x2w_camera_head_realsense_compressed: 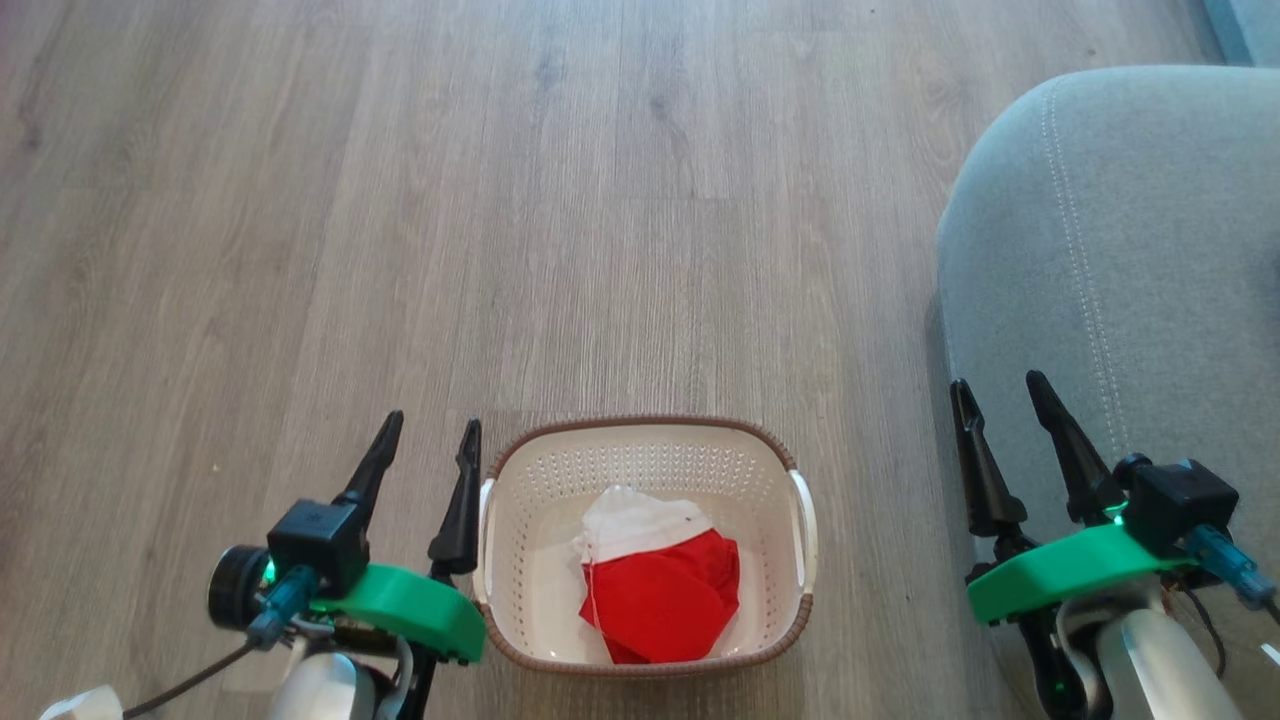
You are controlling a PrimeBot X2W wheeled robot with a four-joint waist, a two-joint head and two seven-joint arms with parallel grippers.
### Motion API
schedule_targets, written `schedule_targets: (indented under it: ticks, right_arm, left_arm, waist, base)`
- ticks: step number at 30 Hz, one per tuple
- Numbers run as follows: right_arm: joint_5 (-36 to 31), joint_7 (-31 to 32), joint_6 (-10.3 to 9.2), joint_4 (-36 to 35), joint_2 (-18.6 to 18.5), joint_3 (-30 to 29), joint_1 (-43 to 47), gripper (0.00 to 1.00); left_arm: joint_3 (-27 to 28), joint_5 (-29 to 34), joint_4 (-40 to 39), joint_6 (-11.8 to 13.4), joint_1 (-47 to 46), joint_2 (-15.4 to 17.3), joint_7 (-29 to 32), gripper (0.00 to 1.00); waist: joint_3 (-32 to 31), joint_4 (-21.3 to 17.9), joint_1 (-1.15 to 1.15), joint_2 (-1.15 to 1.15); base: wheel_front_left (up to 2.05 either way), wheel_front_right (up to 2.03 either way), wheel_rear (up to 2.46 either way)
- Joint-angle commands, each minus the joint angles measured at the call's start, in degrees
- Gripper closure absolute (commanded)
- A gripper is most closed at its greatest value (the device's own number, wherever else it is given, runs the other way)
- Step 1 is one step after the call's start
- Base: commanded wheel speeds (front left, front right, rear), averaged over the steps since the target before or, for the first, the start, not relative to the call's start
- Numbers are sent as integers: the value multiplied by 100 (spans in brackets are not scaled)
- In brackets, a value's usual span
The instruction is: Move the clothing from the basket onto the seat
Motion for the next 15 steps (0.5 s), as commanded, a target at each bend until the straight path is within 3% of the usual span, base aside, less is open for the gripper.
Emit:
schedule_targets:
  ticks: [1,6,15]
  right_arm:
    - [-32,-54,-1,-152,0,85,-168,0]
    - [-175,-54,-1,-118,8,-41,-255,0]
    - [-645,-54,-1,-4,-12,-325,-615,0]
  left_arm:
    - [148,-4,-152,-12,-190,-2,-29,0]
    - [80,-22,4,-99,-246,-2,-29,0]
    - [-330,-120,1519,-345,-841,-2,-29,0]
  waist:
    - [34,-11,0,0]
    - [294,-67,0,0]
    - [1267,-288,0,0]
  base:
    - [0,0,0]
    - [0,0,0]
    - [0,0,0]
